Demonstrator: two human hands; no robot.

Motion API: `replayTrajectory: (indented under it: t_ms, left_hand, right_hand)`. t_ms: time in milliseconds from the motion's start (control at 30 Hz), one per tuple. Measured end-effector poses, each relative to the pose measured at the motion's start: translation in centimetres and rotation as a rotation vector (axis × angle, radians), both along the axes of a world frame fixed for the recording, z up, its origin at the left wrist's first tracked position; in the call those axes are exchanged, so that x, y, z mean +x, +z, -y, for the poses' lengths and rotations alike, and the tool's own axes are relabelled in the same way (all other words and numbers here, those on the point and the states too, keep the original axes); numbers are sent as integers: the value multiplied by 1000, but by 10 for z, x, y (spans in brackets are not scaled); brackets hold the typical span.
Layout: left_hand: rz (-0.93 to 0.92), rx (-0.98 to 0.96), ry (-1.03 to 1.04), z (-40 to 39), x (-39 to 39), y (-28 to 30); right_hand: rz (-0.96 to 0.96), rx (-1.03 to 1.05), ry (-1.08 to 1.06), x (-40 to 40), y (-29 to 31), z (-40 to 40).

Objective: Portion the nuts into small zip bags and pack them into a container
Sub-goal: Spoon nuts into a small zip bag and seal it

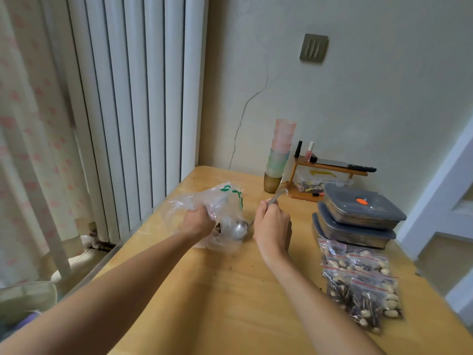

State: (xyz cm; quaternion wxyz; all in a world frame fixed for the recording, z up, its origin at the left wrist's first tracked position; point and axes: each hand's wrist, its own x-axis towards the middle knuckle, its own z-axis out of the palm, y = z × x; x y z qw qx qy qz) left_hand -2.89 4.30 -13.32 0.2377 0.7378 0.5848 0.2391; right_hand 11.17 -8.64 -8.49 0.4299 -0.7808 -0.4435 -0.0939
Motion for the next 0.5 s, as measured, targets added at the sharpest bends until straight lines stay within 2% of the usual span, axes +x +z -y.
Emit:
replayTrajectory:
  t_ms: [100, 233, 400, 500]
  left_hand:
    - [11, -70, 0, -5, -3, -7]
    - [12, -52, -10, 4, -3, 2]
    - [18, -29, -28, 13, -2, 6]
    - [23, -57, -30, 15, -4, 9]
  right_hand:
    - [109, 38, 59, -4, -2, -1]
    - [250, 151, 195, -9, -6, -6]
    - [273, 344, 270, -12, -5, -2]
    - [252, 363, 280, -10, -1, -3]
